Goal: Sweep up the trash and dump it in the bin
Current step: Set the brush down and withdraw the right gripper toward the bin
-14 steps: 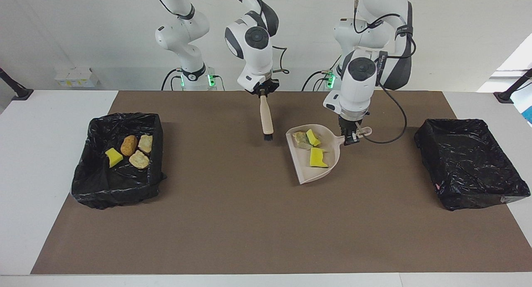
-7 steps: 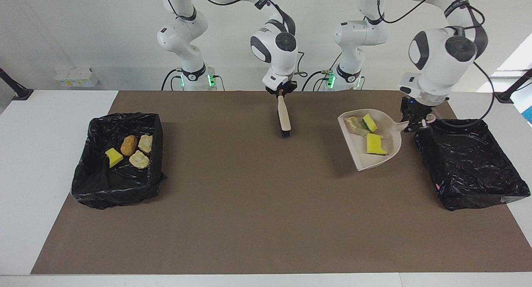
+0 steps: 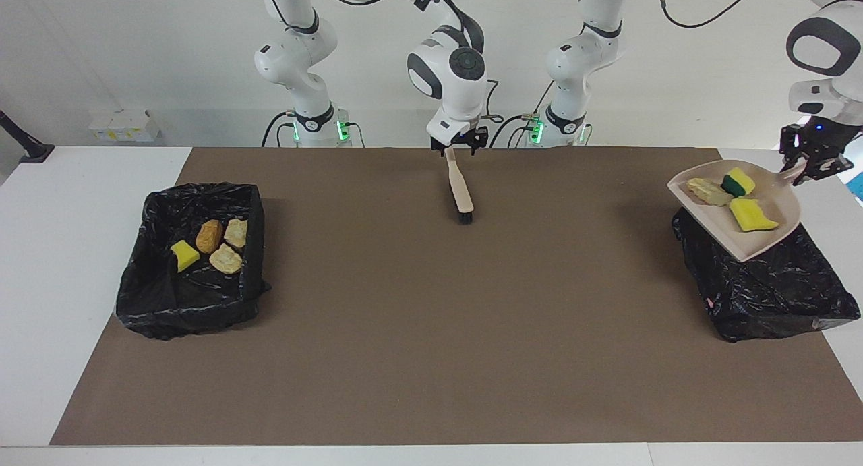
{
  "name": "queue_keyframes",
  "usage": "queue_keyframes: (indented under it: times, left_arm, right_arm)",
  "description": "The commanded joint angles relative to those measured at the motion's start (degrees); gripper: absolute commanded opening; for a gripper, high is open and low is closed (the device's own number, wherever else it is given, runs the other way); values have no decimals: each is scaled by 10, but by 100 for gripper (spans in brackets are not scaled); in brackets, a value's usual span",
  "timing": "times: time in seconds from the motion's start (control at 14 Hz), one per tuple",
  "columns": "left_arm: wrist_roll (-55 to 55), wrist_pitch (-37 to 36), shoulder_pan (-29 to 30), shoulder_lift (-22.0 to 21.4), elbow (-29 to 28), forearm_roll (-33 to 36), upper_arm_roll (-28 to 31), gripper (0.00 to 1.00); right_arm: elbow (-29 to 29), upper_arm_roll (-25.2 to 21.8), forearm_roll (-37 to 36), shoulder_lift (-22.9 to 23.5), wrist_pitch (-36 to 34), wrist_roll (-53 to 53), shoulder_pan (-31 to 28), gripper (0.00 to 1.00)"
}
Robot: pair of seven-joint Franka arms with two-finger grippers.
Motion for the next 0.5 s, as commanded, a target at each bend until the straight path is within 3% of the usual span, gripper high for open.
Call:
queue_keyframes:
  times: [0.0, 0.14, 0.43]
  left_arm:
    - [15, 29, 2, 77, 87, 64, -5, 0]
    - [9, 57, -6, 95, 96, 197, -9, 0]
    - [-25, 73, -43, 109, 94, 334, -8, 0]
  right_arm:
    - [41, 1, -26, -21, -63, -36, -46, 100]
    - [78, 1, -31, -27, -115, -83, -85, 100]
    - [136, 0, -69, -30, -183, -180, -167, 100]
